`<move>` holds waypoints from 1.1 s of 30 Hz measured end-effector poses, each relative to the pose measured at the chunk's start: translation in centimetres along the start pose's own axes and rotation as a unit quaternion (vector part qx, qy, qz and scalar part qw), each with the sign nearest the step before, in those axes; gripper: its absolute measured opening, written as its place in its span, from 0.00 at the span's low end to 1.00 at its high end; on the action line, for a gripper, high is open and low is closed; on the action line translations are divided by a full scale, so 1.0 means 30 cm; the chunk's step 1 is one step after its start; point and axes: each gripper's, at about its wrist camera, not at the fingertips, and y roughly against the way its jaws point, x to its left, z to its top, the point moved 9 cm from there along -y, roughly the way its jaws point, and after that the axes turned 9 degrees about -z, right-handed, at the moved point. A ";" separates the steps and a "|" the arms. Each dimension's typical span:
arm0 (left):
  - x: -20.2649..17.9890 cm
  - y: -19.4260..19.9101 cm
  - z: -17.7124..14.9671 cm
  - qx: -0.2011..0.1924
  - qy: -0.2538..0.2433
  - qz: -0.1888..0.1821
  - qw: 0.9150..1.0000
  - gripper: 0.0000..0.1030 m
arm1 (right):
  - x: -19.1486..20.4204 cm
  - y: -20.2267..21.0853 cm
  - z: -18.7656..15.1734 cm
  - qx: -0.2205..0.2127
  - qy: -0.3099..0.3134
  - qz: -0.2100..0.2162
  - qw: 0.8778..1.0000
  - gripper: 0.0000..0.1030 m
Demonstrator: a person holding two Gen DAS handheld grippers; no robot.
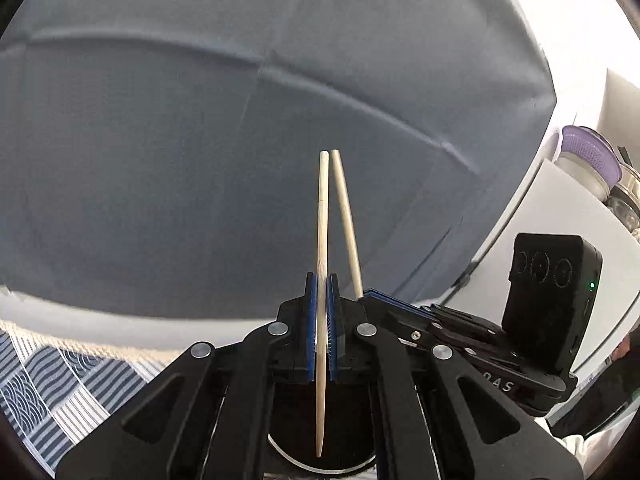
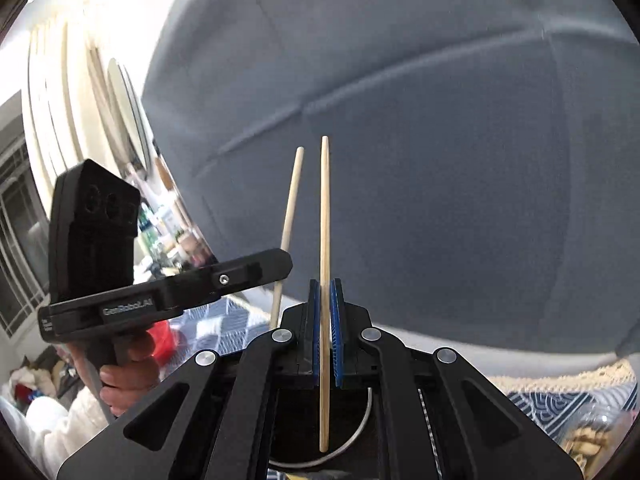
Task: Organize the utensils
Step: 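Lower both chopsticks into the black cup and open both tools, then withdraw both tools up and away from the black cup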
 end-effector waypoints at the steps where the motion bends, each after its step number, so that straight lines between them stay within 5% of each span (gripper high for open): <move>1: 0.004 0.002 -0.011 0.002 0.003 0.001 1.000 0.05 | 0.004 -0.002 -0.011 0.005 0.002 -0.001 1.000 0.05; 6: -0.001 0.064 -0.041 -0.004 -0.005 0.009 1.000 0.07 | 0.030 0.030 -0.030 0.012 0.019 -0.016 1.000 0.07; 9: -0.017 0.110 -0.030 -0.011 -0.014 0.018 1.000 0.37 | 0.039 0.085 -0.025 0.010 0.028 -0.038 0.999 0.09; 13: -0.024 0.215 -0.014 -0.017 -0.022 0.055 0.998 0.62 | 0.048 0.169 -0.012 -0.006 0.028 -0.057 0.998 0.36; 23: -0.071 0.453 -0.059 -0.019 -0.030 0.165 0.986 0.94 | 0.171 0.376 -0.044 -0.016 0.078 -0.073 0.994 0.72; 33: -0.038 0.670 -0.203 -0.005 0.007 0.240 0.971 0.94 | 0.303 0.453 -0.126 0.006 0.077 -0.066 0.995 0.83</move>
